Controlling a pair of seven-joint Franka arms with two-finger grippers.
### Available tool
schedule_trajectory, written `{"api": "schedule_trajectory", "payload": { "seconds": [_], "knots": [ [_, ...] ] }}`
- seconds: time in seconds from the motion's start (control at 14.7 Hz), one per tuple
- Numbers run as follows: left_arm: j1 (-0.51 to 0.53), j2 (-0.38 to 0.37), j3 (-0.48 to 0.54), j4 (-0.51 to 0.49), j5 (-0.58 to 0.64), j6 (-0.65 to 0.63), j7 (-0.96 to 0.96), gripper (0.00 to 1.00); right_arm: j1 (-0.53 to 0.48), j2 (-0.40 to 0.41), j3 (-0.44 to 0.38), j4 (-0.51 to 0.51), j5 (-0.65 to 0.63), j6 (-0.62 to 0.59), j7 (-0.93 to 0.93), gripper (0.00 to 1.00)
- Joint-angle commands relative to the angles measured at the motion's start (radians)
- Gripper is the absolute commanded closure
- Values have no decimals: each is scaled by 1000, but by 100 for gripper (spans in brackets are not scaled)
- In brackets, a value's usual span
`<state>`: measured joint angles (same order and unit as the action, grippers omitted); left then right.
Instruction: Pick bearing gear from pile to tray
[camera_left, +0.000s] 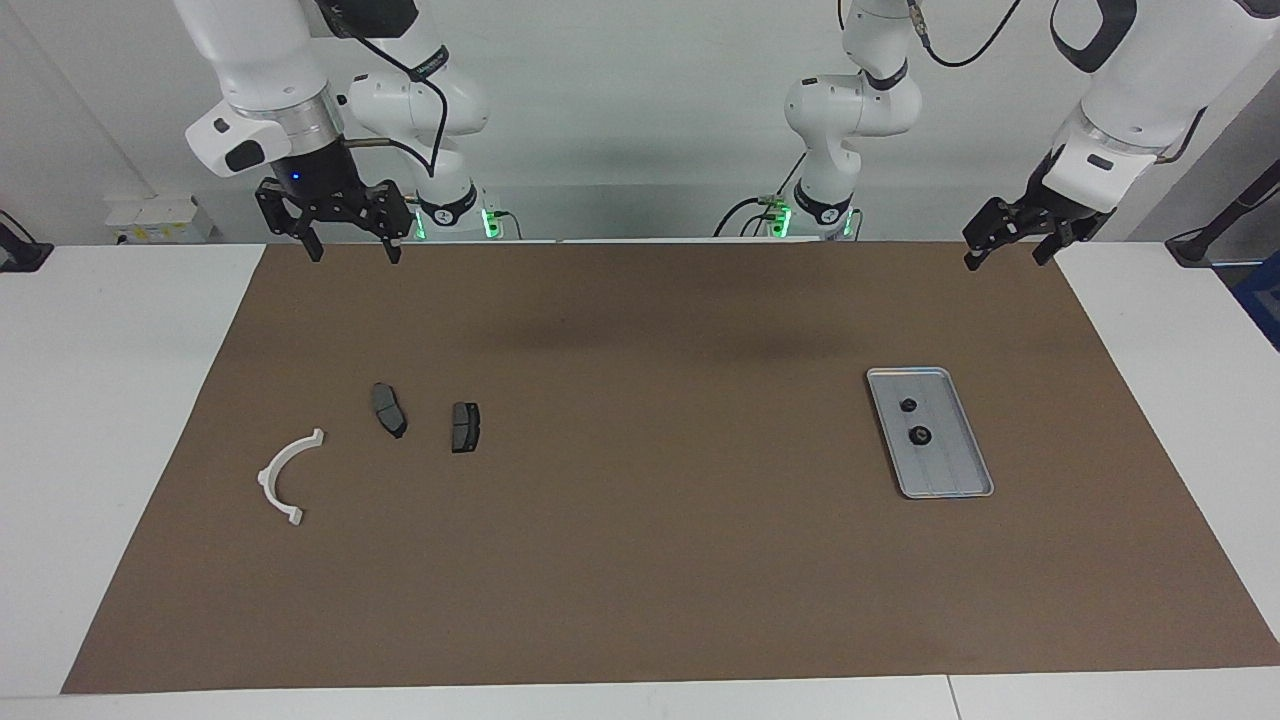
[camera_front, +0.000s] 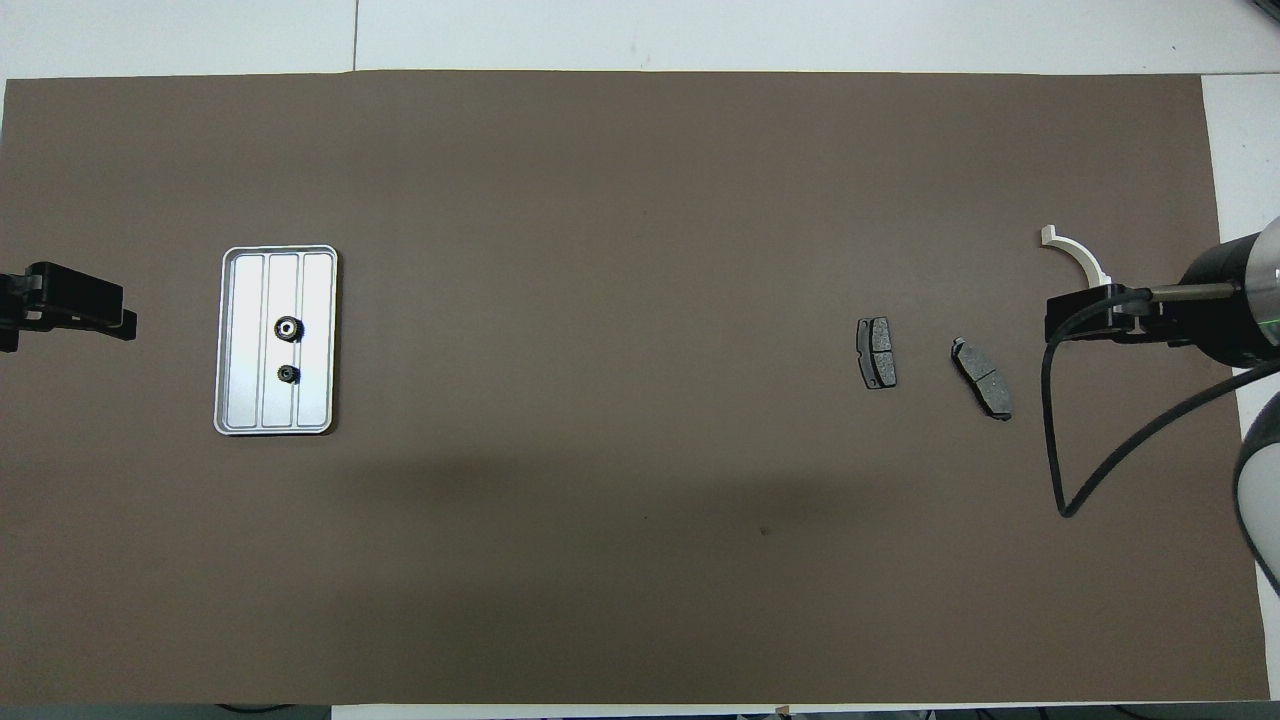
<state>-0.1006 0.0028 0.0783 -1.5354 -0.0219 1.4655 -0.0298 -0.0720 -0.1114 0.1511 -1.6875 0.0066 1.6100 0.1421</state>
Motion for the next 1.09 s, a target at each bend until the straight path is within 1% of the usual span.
{"api": "schedule_trajectory", "payload": {
  "seconds": [0.0,0.48,0.75,1.02],
  "knots": [
    [-14,6,9,31,13,-33,22,0,-9,-13,2,-1,4,-13,-22,0],
    [-14,5,9,27,11,-45,21,0,-9,-13,2,-1,4,-13,-22,0],
    [-17,9,6,31,-6,-28,22,0,-9,-13,2,-1,4,-13,-22,0],
    [-57,9,6,29,-15,-19,22,0,-9,-13,2,-1,4,-13,-22,0]
  ]
}}
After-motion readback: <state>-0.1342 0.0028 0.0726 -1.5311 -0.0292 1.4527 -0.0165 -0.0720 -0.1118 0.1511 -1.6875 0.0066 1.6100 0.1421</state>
